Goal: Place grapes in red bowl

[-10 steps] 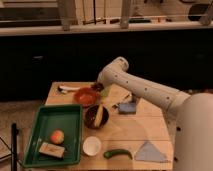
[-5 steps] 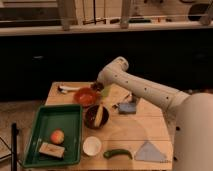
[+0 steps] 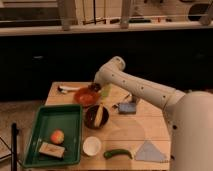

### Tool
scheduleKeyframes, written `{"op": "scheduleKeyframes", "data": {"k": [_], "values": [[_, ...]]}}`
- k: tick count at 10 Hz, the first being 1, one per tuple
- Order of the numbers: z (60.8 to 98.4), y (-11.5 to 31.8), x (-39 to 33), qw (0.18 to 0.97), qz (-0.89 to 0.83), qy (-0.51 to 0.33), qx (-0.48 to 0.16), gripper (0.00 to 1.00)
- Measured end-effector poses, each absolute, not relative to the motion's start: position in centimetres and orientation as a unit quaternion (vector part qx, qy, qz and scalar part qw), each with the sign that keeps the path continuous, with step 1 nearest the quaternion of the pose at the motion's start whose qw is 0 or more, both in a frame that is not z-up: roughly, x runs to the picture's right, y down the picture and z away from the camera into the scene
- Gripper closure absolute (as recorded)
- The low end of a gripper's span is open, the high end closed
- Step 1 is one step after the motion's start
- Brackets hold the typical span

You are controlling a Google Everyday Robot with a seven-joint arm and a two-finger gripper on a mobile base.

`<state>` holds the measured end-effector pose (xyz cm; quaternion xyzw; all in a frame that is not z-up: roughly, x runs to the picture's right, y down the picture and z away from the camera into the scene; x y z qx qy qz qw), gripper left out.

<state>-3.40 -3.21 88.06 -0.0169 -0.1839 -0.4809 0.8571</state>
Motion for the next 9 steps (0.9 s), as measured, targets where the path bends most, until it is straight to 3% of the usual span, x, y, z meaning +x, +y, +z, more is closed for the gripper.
{"op": "scheduleKeyframes", "data": {"k": [9], "values": [[88.8,-3.3,-7.2,0.836,-0.512,-0.197,-0.025,1.00]]}}
